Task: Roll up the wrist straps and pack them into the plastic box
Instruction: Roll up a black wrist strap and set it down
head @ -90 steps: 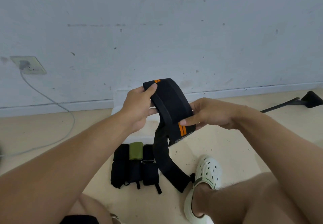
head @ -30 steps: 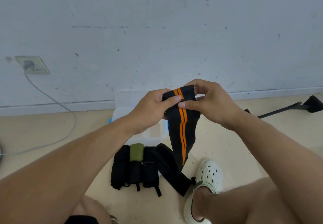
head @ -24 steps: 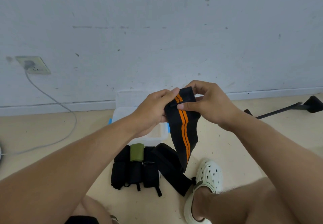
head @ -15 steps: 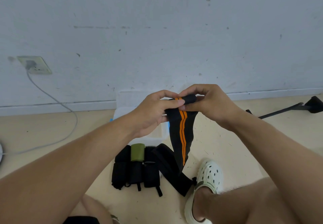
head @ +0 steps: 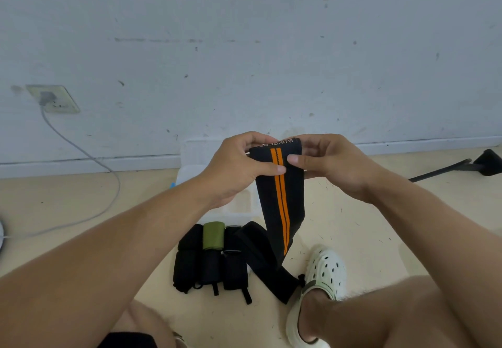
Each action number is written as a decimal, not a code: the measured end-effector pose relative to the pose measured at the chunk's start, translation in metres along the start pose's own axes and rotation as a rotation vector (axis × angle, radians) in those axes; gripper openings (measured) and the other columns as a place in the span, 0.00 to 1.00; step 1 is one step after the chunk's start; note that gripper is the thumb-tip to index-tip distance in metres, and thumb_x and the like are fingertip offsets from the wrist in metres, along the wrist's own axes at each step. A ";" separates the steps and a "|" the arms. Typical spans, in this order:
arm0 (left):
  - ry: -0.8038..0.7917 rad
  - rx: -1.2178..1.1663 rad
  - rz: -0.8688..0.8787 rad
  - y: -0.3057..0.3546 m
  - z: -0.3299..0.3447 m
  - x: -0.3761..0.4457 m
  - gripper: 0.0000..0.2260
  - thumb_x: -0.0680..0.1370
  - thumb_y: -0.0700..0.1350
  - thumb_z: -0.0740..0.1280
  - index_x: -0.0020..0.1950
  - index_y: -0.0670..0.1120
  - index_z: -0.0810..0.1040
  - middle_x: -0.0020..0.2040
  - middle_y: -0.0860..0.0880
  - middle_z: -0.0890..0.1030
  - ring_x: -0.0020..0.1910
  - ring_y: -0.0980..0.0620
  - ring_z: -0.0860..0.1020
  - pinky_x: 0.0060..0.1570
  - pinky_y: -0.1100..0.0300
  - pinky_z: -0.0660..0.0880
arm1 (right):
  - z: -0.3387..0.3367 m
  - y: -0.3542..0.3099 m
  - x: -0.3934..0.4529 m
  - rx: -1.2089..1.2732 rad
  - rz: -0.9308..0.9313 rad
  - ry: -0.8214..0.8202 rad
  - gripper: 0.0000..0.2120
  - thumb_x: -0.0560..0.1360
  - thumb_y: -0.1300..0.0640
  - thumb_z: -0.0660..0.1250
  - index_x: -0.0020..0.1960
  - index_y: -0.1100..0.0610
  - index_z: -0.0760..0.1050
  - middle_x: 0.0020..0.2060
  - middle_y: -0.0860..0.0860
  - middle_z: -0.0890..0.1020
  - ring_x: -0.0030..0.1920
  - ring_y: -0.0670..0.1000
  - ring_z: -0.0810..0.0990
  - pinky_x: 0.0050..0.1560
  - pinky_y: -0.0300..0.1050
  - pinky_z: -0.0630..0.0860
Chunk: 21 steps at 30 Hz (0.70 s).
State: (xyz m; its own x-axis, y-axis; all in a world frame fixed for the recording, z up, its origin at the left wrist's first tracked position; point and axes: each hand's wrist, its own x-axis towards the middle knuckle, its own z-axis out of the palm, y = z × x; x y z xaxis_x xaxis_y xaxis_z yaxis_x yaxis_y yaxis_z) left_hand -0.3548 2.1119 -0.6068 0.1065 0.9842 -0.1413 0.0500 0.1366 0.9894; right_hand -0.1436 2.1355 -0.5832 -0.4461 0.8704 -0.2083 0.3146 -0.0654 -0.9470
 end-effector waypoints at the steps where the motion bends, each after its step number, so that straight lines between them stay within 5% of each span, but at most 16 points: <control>1: 0.006 0.011 0.009 0.000 -0.001 0.000 0.18 0.68 0.36 0.82 0.53 0.49 0.85 0.52 0.47 0.86 0.54 0.48 0.85 0.57 0.54 0.82 | 0.000 0.000 0.000 -0.014 -0.001 0.014 0.12 0.81 0.60 0.69 0.64 0.54 0.82 0.54 0.57 0.87 0.55 0.57 0.87 0.61 0.55 0.82; 11: 0.058 0.038 0.037 0.002 0.001 -0.001 0.13 0.71 0.43 0.81 0.52 0.48 0.82 0.51 0.45 0.85 0.51 0.43 0.86 0.53 0.41 0.84 | 0.007 -0.006 0.001 -0.049 -0.009 0.095 0.08 0.80 0.60 0.71 0.59 0.55 0.82 0.47 0.57 0.88 0.44 0.56 0.89 0.42 0.45 0.83; 17: -0.112 -0.067 -0.228 0.011 0.003 -0.006 0.23 0.80 0.64 0.66 0.61 0.46 0.83 0.50 0.47 0.88 0.51 0.48 0.87 0.55 0.45 0.83 | 0.013 -0.008 0.004 -0.055 -0.134 0.184 0.09 0.79 0.67 0.70 0.55 0.56 0.84 0.50 0.53 0.87 0.47 0.55 0.88 0.45 0.48 0.86; 21: -0.070 -0.139 -0.187 0.008 0.002 -0.005 0.15 0.79 0.52 0.72 0.60 0.43 0.79 0.47 0.47 0.85 0.45 0.50 0.84 0.58 0.44 0.81 | 0.012 -0.003 0.006 -0.077 -0.109 0.162 0.13 0.77 0.72 0.69 0.52 0.56 0.85 0.48 0.57 0.88 0.49 0.61 0.87 0.56 0.56 0.85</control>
State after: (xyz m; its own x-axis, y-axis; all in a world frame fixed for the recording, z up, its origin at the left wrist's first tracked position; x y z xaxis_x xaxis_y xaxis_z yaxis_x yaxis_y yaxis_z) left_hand -0.3530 2.1083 -0.5985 0.1772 0.9309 -0.3194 -0.0614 0.3344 0.9404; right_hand -0.1567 2.1349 -0.5848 -0.3423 0.9378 -0.0580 0.3378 0.0652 -0.9390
